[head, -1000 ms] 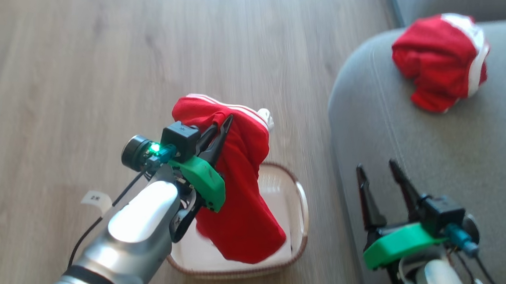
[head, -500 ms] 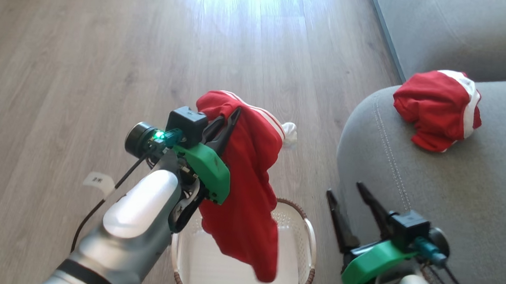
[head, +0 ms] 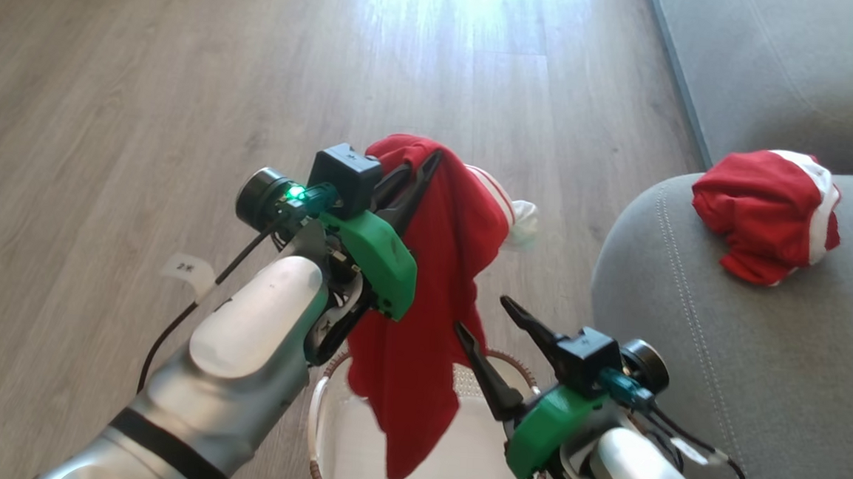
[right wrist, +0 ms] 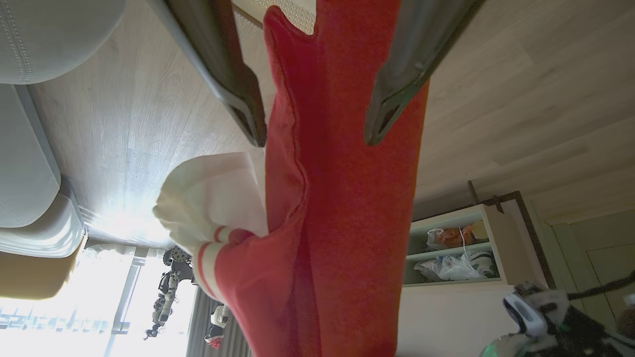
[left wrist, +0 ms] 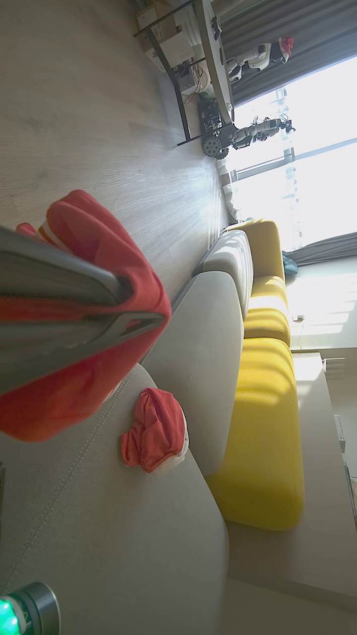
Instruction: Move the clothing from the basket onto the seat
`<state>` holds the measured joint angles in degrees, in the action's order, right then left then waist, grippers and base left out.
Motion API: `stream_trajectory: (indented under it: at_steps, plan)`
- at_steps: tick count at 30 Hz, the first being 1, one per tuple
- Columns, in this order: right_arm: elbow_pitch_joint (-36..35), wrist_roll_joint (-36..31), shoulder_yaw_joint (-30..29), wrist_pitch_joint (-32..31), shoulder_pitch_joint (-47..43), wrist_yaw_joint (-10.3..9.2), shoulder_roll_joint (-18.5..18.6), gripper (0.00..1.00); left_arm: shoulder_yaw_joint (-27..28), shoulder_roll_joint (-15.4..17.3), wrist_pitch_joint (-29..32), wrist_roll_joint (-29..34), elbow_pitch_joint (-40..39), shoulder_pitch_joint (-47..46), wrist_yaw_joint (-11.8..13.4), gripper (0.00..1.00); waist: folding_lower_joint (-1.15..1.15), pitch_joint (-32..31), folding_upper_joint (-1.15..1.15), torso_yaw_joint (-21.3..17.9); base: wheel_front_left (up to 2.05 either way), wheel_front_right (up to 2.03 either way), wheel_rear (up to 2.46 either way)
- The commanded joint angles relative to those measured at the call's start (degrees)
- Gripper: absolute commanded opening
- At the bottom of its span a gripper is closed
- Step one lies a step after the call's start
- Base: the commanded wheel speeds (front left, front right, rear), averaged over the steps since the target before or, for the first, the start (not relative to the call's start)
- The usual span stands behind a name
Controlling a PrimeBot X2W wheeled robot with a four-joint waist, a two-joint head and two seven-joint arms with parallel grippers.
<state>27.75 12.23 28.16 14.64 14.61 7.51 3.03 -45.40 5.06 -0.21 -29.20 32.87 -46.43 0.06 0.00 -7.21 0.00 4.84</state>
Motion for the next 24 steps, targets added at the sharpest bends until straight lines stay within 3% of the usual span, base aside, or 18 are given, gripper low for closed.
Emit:
stream_trajectory:
  at_steps: [1, 15, 24]
  plan:
    - [-0.96, 0.43, 1.17, 0.36, 3.16, -0.02, -0.15, 1.00, 1.72, 0.60, -0.04, -0.45, -2.10, -4.78, 0.25, 0.00, 0.00, -0.15, 0.00, 0.41, 0.00, 0.00, 0.00]
    - [9.47, 4.24, 5.23, 0.36, 12.03, -0.02, -0.15, 1.00, -0.70, -1.04, 0.06, -1.34, -4.87, -5.56, -0.14, 0.00, 0.00, -0.81, 0.00, 3.57, 0.00, 0.00, 0.00]
    - [14.00, 8.63, 11.64, 0.36, 16.83, -0.02, -0.15, 1.00, -2.39, -1.74, 0.19, -2.54, -7.19, -5.30, 0.41, 0.00, 0.00, -0.36, 0.00, 4.82, 0.00, 0.00, 0.00]
